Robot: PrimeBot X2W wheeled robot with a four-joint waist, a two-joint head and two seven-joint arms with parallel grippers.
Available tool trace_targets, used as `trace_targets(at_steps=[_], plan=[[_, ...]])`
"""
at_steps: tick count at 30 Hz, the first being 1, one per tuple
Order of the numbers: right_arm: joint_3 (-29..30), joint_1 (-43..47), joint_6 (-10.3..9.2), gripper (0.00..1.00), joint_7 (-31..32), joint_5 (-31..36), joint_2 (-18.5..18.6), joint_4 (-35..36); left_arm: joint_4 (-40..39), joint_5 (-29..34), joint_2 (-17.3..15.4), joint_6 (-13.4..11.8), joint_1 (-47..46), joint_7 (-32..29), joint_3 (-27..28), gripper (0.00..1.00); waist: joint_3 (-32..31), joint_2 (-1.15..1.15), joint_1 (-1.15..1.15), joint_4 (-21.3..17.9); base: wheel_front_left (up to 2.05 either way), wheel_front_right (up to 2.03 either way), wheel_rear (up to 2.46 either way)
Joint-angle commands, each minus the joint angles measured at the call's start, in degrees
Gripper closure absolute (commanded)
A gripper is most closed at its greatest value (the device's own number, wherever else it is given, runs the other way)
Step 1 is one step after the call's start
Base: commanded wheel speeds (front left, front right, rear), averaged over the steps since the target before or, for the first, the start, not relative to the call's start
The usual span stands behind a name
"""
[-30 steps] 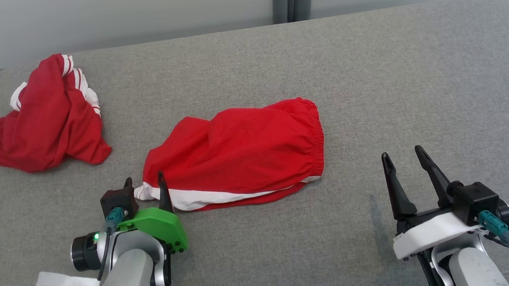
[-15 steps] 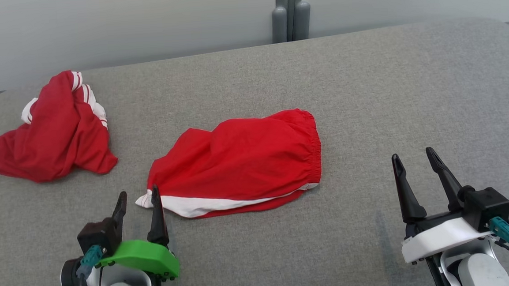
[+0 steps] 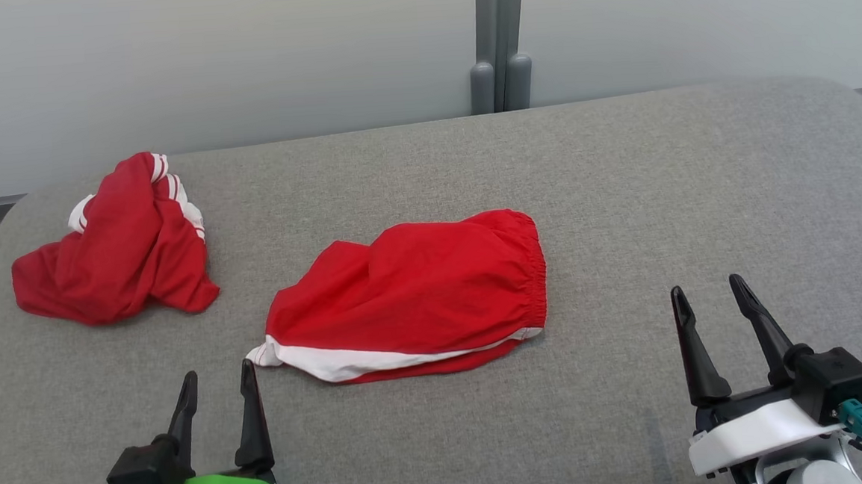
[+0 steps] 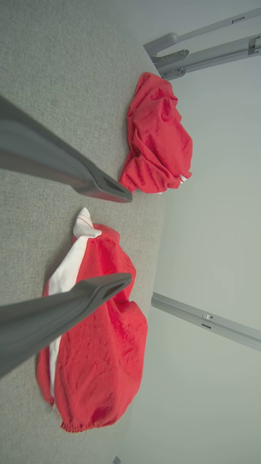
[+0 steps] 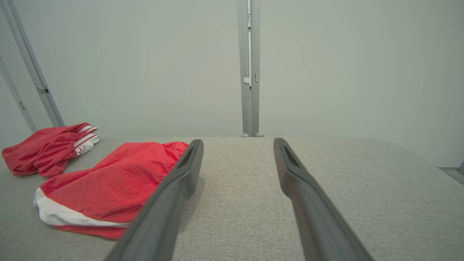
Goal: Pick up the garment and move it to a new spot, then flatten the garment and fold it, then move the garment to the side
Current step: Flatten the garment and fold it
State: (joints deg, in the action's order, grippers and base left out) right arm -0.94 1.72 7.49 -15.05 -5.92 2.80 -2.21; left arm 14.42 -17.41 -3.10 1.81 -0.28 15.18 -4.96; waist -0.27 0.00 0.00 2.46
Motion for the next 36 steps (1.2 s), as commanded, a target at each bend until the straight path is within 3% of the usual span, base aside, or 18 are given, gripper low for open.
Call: trace_targets(at_steps=[1, 10, 26, 36], plan=[[0.1, 1.1, 0.00, 0.00, -0.2, -0.3, 0.2, 0.2, -0.9, 0.4, 0.0, 0.3, 1.7, -0.1, 0.5, 0.00, -0.5, 0.00, 0.00, 0.3, 0.00, 0.00, 0.00], [-0.4, 1.7, 0.00, 0.00, -0.2, -1.9, 0.2, -0.4, -1.9, 0.1, 0.2, 1.6, 3.7, -0.1, 0.4, 0.00, -1.4, 0.00, 0.00, 0.8, 0.00, 0.00, 0.00], [-1.2, 1.0, 0.00, 0.00, -0.2, -1.3, 0.2, -2.0, -0.6, -0.3, 0.2, 1.0, 2.6, -0.1, -0.8, 0.00, -1.0, 0.00, 0.00, 1.5, 0.00, 0.00, 0.00], [-4.9, -3.6, 0.00, 0.00, -0.2, 1.7, 0.2, -11.8, -1.3, 0.0, 0.2, 1.1, 0.7, -0.1, -2.4, 0.00, 0.7, 0.00, 0.00, 4.2, 0.00, 0.00, 0.00]])
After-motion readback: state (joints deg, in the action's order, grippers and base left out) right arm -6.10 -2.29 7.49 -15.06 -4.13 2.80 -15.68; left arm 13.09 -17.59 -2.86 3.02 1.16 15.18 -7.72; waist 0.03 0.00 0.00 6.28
